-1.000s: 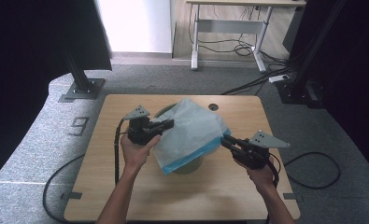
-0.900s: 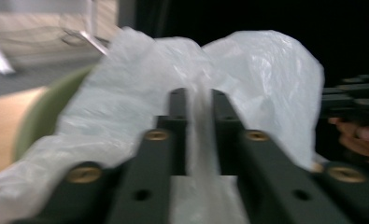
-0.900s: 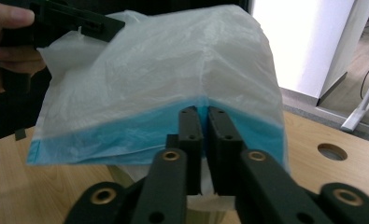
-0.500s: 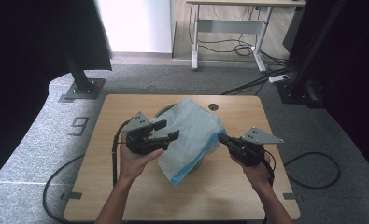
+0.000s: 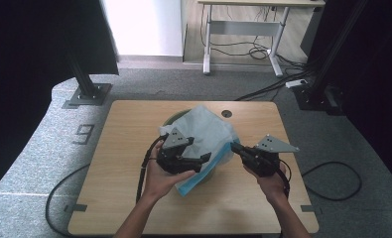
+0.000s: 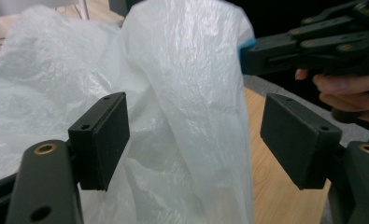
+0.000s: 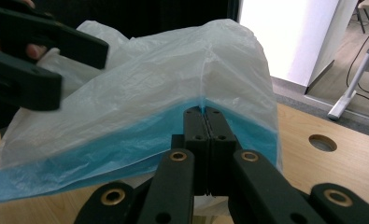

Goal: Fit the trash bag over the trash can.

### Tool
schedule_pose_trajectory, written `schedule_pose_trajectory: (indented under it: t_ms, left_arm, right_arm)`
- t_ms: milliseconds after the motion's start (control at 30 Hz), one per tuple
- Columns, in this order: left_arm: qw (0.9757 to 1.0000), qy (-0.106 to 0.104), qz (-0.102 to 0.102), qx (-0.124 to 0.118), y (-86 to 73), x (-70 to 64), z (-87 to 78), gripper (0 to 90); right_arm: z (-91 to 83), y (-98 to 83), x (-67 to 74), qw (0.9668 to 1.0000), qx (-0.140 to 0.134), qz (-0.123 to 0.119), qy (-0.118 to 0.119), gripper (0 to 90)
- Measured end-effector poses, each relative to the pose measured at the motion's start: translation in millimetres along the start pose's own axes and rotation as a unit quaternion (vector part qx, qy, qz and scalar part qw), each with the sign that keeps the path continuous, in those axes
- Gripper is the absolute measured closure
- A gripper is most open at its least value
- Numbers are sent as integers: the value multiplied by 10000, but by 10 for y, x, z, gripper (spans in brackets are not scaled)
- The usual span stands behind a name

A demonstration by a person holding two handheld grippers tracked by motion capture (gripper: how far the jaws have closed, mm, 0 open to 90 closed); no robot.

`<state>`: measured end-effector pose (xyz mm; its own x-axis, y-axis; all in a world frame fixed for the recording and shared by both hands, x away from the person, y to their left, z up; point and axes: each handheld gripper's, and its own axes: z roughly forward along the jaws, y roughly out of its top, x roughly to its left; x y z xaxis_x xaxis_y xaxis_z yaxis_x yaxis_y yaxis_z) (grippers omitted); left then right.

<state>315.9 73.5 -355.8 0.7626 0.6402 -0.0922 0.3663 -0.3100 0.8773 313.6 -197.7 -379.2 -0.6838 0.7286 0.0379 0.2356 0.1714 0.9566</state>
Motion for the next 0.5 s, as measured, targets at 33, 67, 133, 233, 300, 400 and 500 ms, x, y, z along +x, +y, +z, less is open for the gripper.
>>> schedule_pose_trajectory:
  t_ms: [33, 67, 133, 233, 300, 400, 500]
  left_arm:
    - [10000, 2, -23, 22, -1, 6, 27, 262]
    - [10000, 4, -36, 41, -3, 16, 51, 293]
    - [9999, 30, -64, 73, -8, 39, 92, 370]
    - [9999, 77, -125, -9, -23, 62, 114, 467]
    - [9999, 26, -127, -57, -30, 72, 116, 555]
    - [9998, -120, -139, -92, -26, 85, 112, 662]
    - [9995, -235, -180, -106, -15, 101, 109, 753]
  right_arm:
    - [1, -2, 2, 10000, 0, 1, 5, 878]
    - [2, -4, 1, 10000, -4, -7, 11, 877]
    - [0, -6, -1, 10000, -14, 0, 20, 877]
    - [-10, -8, -2, 10000, -29, 10, 35, 877]
    - [-14, -11, -5, 10000, -43, 0, 58, 876]
    - [-18, -16, -6, 10000, -53, -6, 84, 868]
    - [-26, -28, -4, 9999, -63, -15, 123, 810]
